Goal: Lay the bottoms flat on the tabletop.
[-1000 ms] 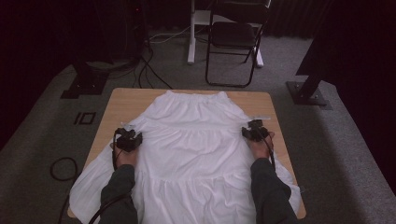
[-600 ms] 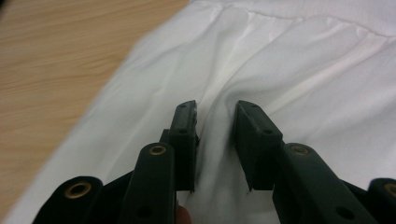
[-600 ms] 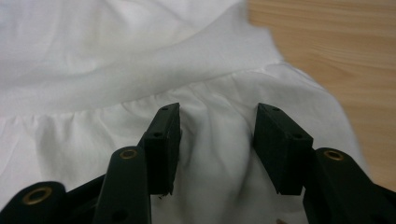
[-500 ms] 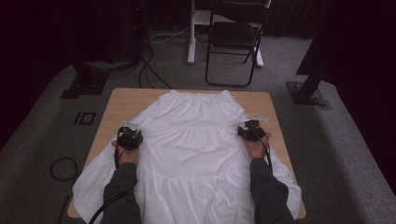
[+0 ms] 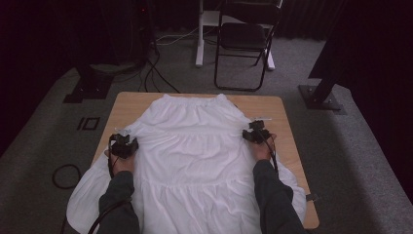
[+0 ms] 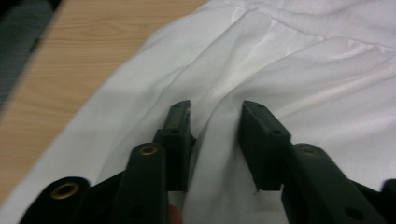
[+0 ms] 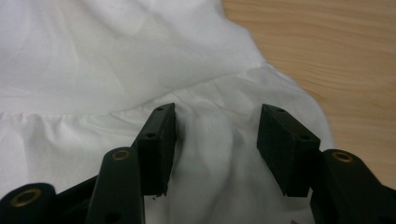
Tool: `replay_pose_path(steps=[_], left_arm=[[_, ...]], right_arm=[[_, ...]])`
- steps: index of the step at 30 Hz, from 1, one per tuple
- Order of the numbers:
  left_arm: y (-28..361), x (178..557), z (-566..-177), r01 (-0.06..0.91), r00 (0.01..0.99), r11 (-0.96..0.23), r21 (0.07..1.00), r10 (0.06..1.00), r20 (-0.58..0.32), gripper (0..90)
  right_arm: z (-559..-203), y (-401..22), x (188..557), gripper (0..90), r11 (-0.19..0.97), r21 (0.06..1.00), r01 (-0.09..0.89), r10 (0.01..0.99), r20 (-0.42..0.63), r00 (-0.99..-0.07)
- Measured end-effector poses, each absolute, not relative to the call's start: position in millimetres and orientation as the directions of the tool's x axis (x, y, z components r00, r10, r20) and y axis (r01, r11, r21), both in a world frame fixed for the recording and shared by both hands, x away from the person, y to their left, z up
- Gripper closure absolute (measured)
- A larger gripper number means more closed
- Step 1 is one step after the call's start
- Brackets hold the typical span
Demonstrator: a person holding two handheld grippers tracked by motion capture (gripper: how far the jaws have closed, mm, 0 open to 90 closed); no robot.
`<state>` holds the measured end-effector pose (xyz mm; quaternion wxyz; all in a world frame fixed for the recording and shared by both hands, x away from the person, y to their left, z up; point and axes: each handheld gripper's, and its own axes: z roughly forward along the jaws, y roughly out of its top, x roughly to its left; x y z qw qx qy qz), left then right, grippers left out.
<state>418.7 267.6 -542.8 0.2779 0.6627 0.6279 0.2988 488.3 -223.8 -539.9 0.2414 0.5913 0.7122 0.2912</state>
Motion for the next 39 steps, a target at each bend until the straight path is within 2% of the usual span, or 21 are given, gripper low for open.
replay_pose_path(steps=[4,7,13,17,18,24,27,30,34,36,39], left_arm=[[258.4,419.2,-535.1,0.668,0.092,-0.084,0.739,0.995,0.03,58.4],[257.7,407.8,-523.8,0.638,0.125,-0.087,0.765,0.992,0.008,56.0],[260.1,355.6,-513.6,0.594,0.227,-0.161,0.788,0.973,0.027,53.1],[265.0,327.0,-523.4,0.613,0.243,-0.139,0.778,0.97,-0.018,52.6],[266.3,322.2,-526.0,0.625,0.252,-0.143,0.767,0.967,-0.025,52.5],[272.2,297.2,-538.7,0.649,0.26,-0.168,0.742,0.966,-0.009,52.1],[277.2,289.8,-541.8,0.653,0.246,-0.156,0.741,0.969,-0.013,51.8],[279.0,286.8,-543.1,0.657,0.241,-0.154,0.738,0.97,-0.012,51.6],[278.8,287.1,-544.8,0.655,0.237,-0.153,0.74,0.971,-0.009,51.7],[277.5,287.3,-545.5,0.649,0.241,-0.166,0.742,0.971,0.006,52.4],[277.3,288.9,-545.8,0.646,0.238,-0.16,0.746,0.971,0.003,54.3]], right_arm=[[-532.0,-238.4,485.2,49.8,0.084,0.662,0.745,0.985,0.056,-0.161],[-520.5,-250.9,471.8,49.3,0.091,0.683,0.724,0.98,0.069,-0.188],[-504.2,-271.7,414.7,47.4,0.045,0.735,0.676,0.967,0.138,-0.214],[-514.8,-270.6,370.1,44.0,0.094,0.756,0.648,0.958,0.108,-0.266],[-518.7,-269.5,360.0,44.0,0.125,0.756,0.642,0.96,0.073,-0.272],[-528.3,-285.0,314.4,42.9,0.188,0.74,0.645,0.952,0.023,-0.305],[-534.5,-299.1,297.6,44.9,0.257,0.707,0.659,0.956,-0.088,-0.279],[-535.1,-318.1,285.3,46.1,0.228,0.699,0.678,0.969,-0.095,-0.227],[-535.1,-328.9,275.9,46.2,0.192,0.691,0.697,0.975,-0.056,-0.213],[-536.7,-328.4,273.9,55.2,0.207,0.673,0.71,0.972,-0.059,-0.227],[-535.9,-328.6,274.6,79.2,0.241,0.663,0.709,0.963,-0.07,-0.262]])
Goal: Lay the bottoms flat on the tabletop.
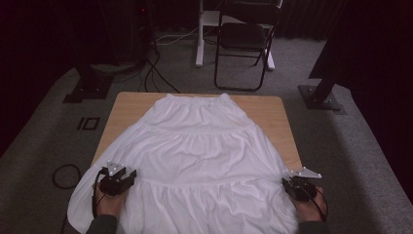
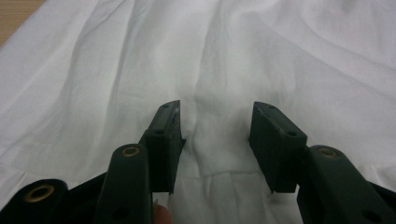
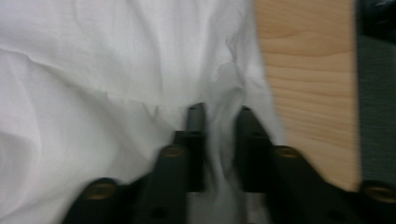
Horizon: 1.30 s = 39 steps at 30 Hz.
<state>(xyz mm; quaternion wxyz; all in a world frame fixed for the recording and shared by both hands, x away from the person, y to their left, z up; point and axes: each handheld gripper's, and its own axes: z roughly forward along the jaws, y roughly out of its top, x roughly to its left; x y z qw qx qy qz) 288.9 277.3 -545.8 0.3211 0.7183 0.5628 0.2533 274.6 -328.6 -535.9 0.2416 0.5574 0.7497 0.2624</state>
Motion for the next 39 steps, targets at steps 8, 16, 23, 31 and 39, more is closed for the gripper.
replay_pose_path(steps=[8,16,23,31,39], left_arm=[[274.0,296.3,-545.9,0.64,0.257,-0.177,0.748,0.966,0.009,54.9],[271.9,300.0,-545.6,0.642,0.259,-0.182,0.745,0.966,0.013,54.9],[271.6,300.9,-545.5,0.644,0.255,-0.178,0.744,0.967,0.01,54.9],[271.0,303.2,-545.6,0.642,0.254,-0.175,0.746,0.967,0.009,54.8],[271.0,303.2,-545.6,0.642,0.254,-0.175,0.746,0.967,0.009,54.8]], right_arm=[[-520.5,-352.8,274.8,85.6,0.194,0.692,0.695,0.981,-0.14,-0.135],[-505.5,-362.6,240.1,54.4,0.154,0.751,0.642,0.982,-0.044,-0.184],[-513.0,-350.1,210.5,46.3,0.176,0.754,0.632,0.969,-0.022,-0.244],[-530.4,-343.7,210.8,58.7,0.2,0.691,0.695,0.966,-0.02,-0.259],[-521.9,-357.5,208.9,86.4,0.181,0.669,0.721,0.983,-0.119,-0.137]])
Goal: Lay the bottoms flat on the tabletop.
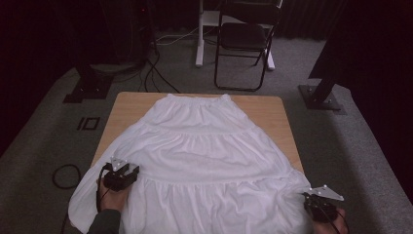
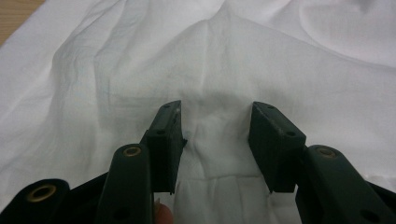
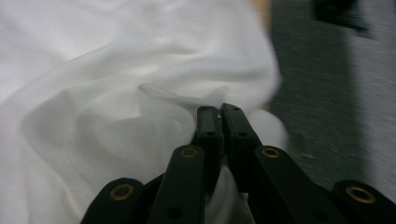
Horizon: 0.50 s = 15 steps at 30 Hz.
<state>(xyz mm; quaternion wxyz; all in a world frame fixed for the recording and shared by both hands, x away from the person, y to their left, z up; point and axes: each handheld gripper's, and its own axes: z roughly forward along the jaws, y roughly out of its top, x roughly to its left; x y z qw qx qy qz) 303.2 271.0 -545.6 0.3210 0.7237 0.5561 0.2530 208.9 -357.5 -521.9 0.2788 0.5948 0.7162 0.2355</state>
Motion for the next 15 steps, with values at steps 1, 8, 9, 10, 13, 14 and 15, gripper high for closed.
replay_pose_path(steps=[1,8,9,10,13,14,15], left_arm=[[271.0,303.2,-545.7,0.642,0.254,-0.175,0.746,0.967,0.009,54.8],[270.6,303.7,-545.5,0.643,0.251,-0.174,0.746,0.968,0.009,54.8],[270.5,303.8,-545.6,0.643,0.251,-0.174,0.745,0.968,0.009,54.8],[270.4,303.9,-545.6,0.643,0.251,-0.174,0.746,0.968,0.009,54.8],[270.1,304.2,-545.6,0.643,0.25,-0.174,0.746,0.968,0.01,54.8],[270.1,304.1,-545.6,0.643,0.249,-0.173,0.746,0.968,0.01,54.8],[270.1,304.1,-545.6,0.643,0.249,-0.173,0.746,0.968,0.009,54.8]], right_arm=[[-519.0,-362.5,206.7,86.6,0.163,0.676,0.719,0.986,-0.13,-0.101],[-493.1,-401.9,194.6,78.3,0.047,0.736,0.676,0.962,-0.216,0.169],[-489.2,-405.4,194.7,72.0,0.027,0.745,0.667,0.961,-0.203,0.187],[-485.2,-406.5,195.0,66.1,0.022,0.758,0.652,0.96,-0.199,0.199],[-473.2,-398.8,197.6,55.5,0.049,0.798,0.601,0.97,-0.182,0.162],[-470.5,-393.1,199.7,52.7,0.065,0.808,0.585,0.974,-0.178,0.137],[-468.8,-386.5,202.1,50.4,0.084,0.818,0.569,0.982,-0.166,0.092]])
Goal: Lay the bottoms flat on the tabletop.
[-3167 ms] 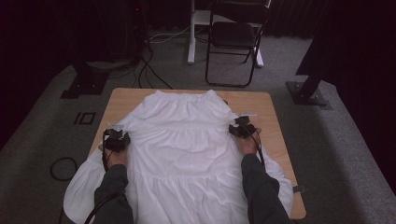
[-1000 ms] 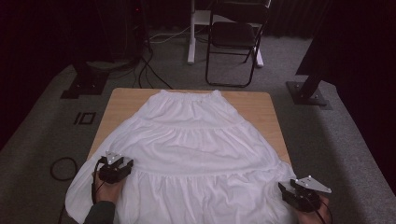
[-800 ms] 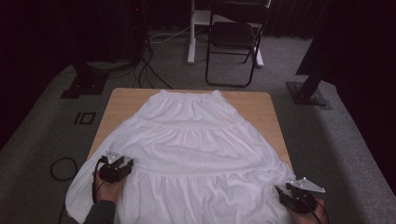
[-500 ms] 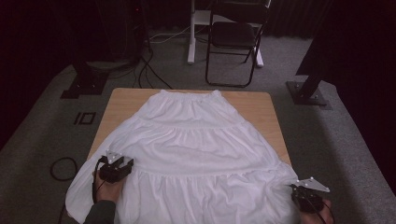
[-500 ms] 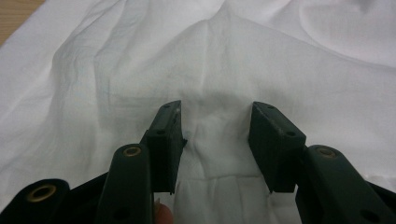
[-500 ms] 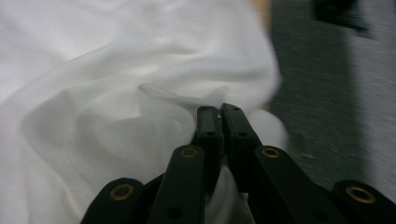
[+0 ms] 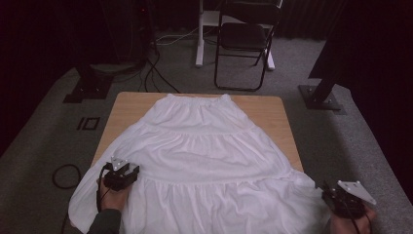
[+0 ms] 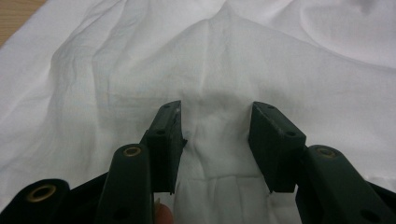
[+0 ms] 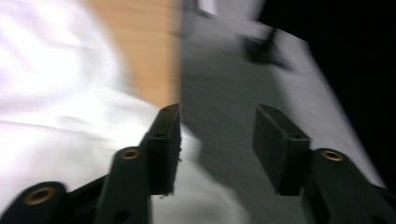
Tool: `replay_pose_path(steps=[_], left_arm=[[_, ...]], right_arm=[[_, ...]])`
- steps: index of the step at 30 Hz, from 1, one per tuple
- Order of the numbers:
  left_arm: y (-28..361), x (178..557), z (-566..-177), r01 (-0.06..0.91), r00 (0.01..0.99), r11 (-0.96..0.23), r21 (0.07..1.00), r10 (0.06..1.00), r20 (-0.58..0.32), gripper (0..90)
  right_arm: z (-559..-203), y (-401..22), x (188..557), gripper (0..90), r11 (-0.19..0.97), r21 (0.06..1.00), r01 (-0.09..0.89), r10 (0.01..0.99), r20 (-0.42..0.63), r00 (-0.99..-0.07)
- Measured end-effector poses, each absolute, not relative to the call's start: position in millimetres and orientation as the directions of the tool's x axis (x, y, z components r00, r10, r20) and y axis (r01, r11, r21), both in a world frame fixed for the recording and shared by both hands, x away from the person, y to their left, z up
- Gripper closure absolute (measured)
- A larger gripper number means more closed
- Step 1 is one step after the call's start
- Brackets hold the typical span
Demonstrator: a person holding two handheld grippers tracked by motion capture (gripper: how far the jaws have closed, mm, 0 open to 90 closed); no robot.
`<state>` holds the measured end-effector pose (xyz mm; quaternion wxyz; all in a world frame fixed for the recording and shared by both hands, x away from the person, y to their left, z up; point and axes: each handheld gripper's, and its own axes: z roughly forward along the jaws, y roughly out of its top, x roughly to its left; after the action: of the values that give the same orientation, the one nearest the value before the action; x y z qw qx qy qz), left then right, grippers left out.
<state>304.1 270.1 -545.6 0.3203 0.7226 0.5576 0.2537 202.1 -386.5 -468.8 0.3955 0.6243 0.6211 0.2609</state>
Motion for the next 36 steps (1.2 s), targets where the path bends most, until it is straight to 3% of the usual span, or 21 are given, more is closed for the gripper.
replay_pose_path(steps=[3,7,10,14,17,24,26,30,36], left_arm=[[270.1,304.1,-545.6,0.643,0.249,-0.173,0.746,0.968,0.009,54.8],[270.2,304.1,-545.6,0.644,0.249,-0.172,0.746,0.969,0.009,54.8],[270.3,304.1,-545.6,0.644,0.249,-0.171,0.745,0.969,0.008,54.8],[270.2,304.1,-545.6,0.644,0.249,-0.171,0.746,0.968,0.008,54.7],[270.1,303.9,-545.7,0.643,0.249,-0.171,0.746,0.969,0.008,54.6],[266.9,301.6,-546.0,0.637,0.276,-0.189,0.747,0.961,0.008,53.9],[266.9,301.1,-545.9,0.638,0.278,-0.19,0.747,0.961,0.007,53.7],[268.3,296.3,-544.4,0.622,0.273,-0.173,0.764,0.962,-0.005,52.4],[275.9,280.9,-531.3,0.579,0.253,-0.131,0.804,0.967,-0.024,50.0]], right_arm=[[-474.0,-365.3,216.6,46.3,0.119,0.813,0.57,0.993,-0.101,-0.064],[-505.0,-341.7,241.9,42.9,0.181,0.711,0.679,0.983,-0.103,-0.155],[-525.1,-339.3,250.4,49.4,0.175,0.644,0.745,0.984,-0.092,-0.153],[-532.8,-347.4,246.2,75.0,0.136,0.626,0.768,0.99,-0.054,-0.131],[-532.2,-352.6,237.8,87.7,0.119,0.622,0.774,0.993,-0.062,-0.103],[-528.9,-363.1,219.6,88.4,0.073,0.613,0.787,0.994,-0.105,-0.011],[-527.7,-361.8,218.1,87.0,0.073,0.614,0.786,0.994,-0.111,-0.006],[-519.5,-355.3,219.5,55.9,0.1,0.702,0.705,0.995,-0.085,-0.056],[-508.2,-331.0,232.7,43.9,0.138,0.775,0.616,0.984,-0.035,-0.177]])
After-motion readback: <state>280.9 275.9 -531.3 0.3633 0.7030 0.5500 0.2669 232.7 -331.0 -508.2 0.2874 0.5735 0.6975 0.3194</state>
